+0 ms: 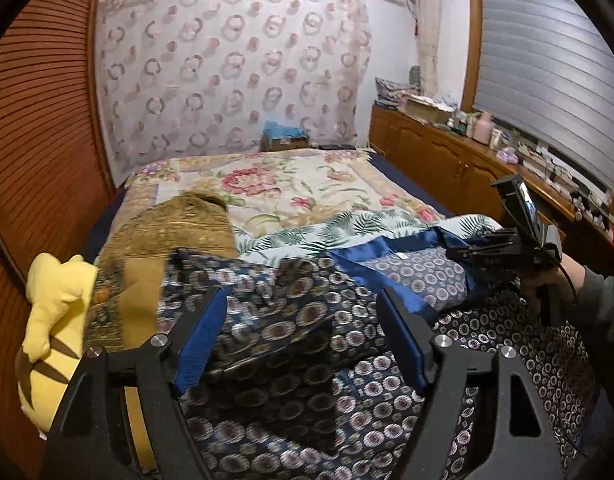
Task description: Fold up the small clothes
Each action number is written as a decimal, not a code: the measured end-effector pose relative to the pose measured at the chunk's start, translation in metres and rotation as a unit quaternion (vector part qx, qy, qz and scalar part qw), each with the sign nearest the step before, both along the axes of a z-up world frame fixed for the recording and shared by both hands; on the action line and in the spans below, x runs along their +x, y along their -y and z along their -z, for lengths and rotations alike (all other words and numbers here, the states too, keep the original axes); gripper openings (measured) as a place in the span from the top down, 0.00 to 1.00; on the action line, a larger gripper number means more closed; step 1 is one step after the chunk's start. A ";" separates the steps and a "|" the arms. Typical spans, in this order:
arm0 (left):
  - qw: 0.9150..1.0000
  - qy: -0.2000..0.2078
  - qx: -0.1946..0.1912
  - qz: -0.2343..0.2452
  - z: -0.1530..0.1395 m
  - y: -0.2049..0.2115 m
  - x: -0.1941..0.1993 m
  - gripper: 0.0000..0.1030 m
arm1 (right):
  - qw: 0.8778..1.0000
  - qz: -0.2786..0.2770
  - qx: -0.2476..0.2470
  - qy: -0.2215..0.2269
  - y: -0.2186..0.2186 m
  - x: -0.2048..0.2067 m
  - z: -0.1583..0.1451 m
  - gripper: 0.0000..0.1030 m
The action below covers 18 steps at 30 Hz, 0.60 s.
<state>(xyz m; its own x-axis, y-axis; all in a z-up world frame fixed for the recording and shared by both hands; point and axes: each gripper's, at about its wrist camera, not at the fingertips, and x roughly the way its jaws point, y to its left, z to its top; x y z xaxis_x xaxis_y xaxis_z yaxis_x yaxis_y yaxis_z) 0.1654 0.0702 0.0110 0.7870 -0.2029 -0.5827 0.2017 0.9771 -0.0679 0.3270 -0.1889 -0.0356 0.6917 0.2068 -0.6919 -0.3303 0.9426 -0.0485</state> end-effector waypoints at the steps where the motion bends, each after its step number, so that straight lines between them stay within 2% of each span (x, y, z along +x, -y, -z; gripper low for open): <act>1: 1.000 -0.004 0.004 0.002 0.003 0.004 0.004 0.25 | 1.000 -0.004 -0.002 0.004 0.001 -0.001 0.000 0.83; 2: 1.000 -0.008 0.010 0.003 0.006 0.008 0.008 0.25 | 1.000 -0.009 -0.002 0.007 0.002 -0.003 0.001 0.93; 4: 1.000 -0.010 0.019 -0.001 0.010 0.010 0.014 0.26 | 1.000 -0.018 0.006 0.020 0.006 -0.006 -0.002 0.96; 6: 1.000 -0.015 0.022 0.002 0.013 0.012 0.018 0.50 | 0.999 -0.025 0.019 0.040 0.010 -0.016 -0.004 0.97; 7: 0.999 -0.020 0.026 0.004 0.014 0.012 0.019 0.55 | 0.998 -0.030 0.027 0.053 0.012 -0.023 -0.008 0.97; 9: 0.999 -0.027 0.035 0.003 0.018 0.012 0.020 0.76 | 0.996 -0.040 0.040 0.073 0.017 -0.040 -0.016 0.98; 10: 0.999 -0.032 0.036 0.005 0.020 0.011 0.019 0.80 | 0.995 -0.045 0.044 0.082 0.019 -0.049 -0.019 0.97; 11: 0.999 -0.033 0.035 0.008 0.021 0.010 0.016 0.90 | 0.994 -0.049 0.044 0.090 0.020 -0.059 -0.022 0.98; 12: 0.999 -0.033 0.035 0.009 0.021 0.009 0.015 0.95 | 0.993 -0.053 0.045 0.099 0.022 -0.068 -0.025 0.98; 18: 1.000 -0.011 0.027 0.009 0.021 0.003 -0.025 0.98 | 0.987 -0.075 0.056 0.133 0.036 -0.126 -0.029 0.98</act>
